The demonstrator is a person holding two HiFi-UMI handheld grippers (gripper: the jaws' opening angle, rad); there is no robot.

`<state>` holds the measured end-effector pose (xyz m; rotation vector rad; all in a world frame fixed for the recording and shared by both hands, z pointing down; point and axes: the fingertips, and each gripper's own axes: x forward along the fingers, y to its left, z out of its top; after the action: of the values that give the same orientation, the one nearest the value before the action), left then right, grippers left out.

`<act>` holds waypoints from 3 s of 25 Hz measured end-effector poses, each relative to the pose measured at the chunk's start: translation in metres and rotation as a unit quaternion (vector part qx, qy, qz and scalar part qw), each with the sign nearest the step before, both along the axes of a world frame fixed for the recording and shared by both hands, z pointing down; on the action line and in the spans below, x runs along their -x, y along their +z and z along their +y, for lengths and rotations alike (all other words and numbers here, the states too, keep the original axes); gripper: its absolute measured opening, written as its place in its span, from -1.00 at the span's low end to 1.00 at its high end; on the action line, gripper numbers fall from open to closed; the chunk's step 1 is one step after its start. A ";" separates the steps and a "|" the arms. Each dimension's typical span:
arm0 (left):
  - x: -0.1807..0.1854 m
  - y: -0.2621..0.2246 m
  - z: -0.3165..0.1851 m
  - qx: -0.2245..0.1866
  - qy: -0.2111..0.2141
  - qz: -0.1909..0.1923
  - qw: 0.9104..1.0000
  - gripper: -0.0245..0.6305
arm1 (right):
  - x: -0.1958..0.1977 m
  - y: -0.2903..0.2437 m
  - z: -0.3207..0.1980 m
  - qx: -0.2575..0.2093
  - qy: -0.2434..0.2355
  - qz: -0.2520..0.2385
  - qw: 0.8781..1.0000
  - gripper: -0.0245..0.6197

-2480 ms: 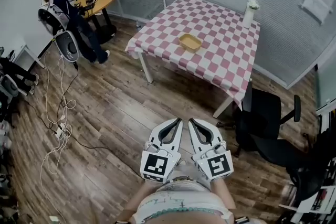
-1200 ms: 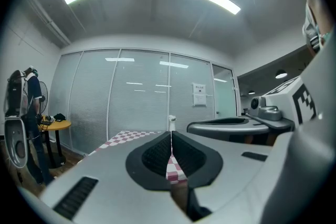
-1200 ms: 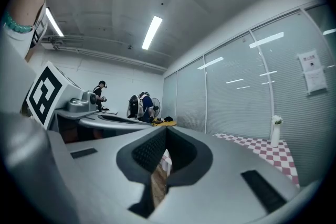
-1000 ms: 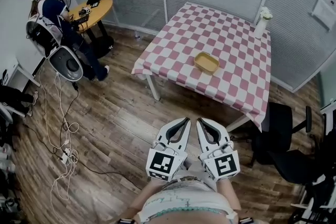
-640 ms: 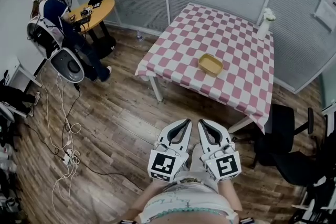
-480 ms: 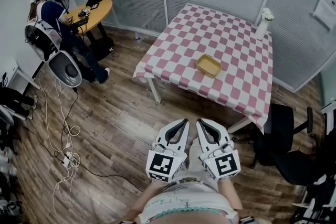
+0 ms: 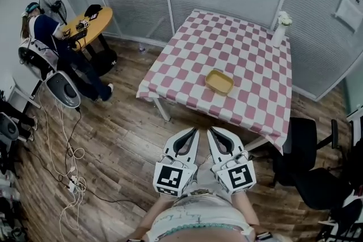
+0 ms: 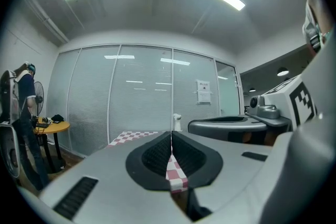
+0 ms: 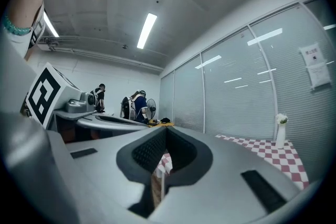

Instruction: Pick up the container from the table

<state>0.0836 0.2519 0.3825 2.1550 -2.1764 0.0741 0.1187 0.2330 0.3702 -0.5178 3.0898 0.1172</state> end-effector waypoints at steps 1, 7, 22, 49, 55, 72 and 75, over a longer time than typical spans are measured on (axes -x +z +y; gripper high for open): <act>0.003 -0.001 -0.009 0.000 0.001 -0.002 1.000 -0.87 | 0.003 0.000 -0.008 0.001 0.000 -0.001 1.000 -0.94; 0.018 -0.006 -0.058 0.001 0.008 -0.003 1.000 -0.87 | 0.024 -0.002 -0.053 0.005 -0.008 -0.005 1.000 -0.95; 0.046 -0.014 -0.141 0.006 -0.013 -0.006 1.000 -0.87 | 0.054 -0.012 -0.138 0.008 -0.034 -0.007 0.999 -0.95; 0.042 0.018 -0.246 0.029 0.060 0.017 0.998 -0.87 | 0.040 0.015 -0.246 0.021 0.054 0.006 0.998 -0.94; 0.065 0.011 -0.288 0.019 0.131 0.017 0.991 -0.87 | 0.058 0.012 -0.277 0.017 0.124 0.009 0.992 -0.95; 0.131 0.017 -0.374 0.022 0.265 0.009 0.964 -0.87 | 0.122 0.019 -0.353 0.016 0.249 0.016 0.968 -0.95; 0.145 0.019 -0.381 0.023 0.275 0.006 0.961 -0.87 | 0.131 0.021 -0.360 0.016 0.264 0.016 0.964 -0.95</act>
<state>-0.0613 -0.1291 0.4013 2.6472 -1.4844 0.1403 -0.0119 -0.1271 0.3914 -1.3367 2.8968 0.0744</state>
